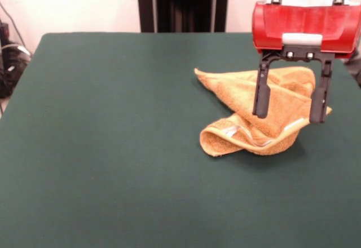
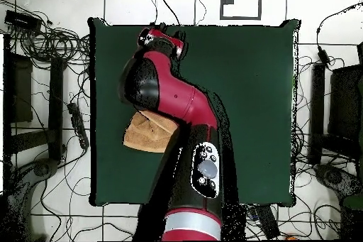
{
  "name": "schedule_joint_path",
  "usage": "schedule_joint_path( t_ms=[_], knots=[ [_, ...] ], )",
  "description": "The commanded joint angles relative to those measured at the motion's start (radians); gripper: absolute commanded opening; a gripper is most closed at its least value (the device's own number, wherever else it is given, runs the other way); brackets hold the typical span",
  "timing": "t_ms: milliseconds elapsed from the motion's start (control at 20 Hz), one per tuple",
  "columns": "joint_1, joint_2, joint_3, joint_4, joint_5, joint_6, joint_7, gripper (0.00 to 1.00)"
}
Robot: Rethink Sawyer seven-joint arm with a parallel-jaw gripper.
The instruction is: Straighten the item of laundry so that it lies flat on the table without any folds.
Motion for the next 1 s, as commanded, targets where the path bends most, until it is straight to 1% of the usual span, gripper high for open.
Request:
schedule_joint_path(
  t_ms=[50, 100, 350, 500, 750, 850, 1000],
  knots=[
    [0.061, 0.057, 0.081, 0.153, 0.083, 0.000, 0.321, 1.00],
    [0.070, 0.058, 0.071, 0.153, 0.092, 0.001, 0.324, 1.00],
    [0.073, 0.057, 0.087, 0.162, 0.094, -0.022, 0.354, 1.00],
    [0.101, 0.066, 0.063, 0.158, 0.118, -0.033, 0.373, 1.00],
    [0.113, 0.069, 0.054, 0.158, 0.143, -0.038, 0.391, 1.00],
    [0.112, 0.071, 0.060, 0.160, 0.145, -0.048, 0.394, 1.00],
    [0.092, 0.079, 0.091, 0.167, 0.122, -0.080, 0.400, 1.00]
  ],
)
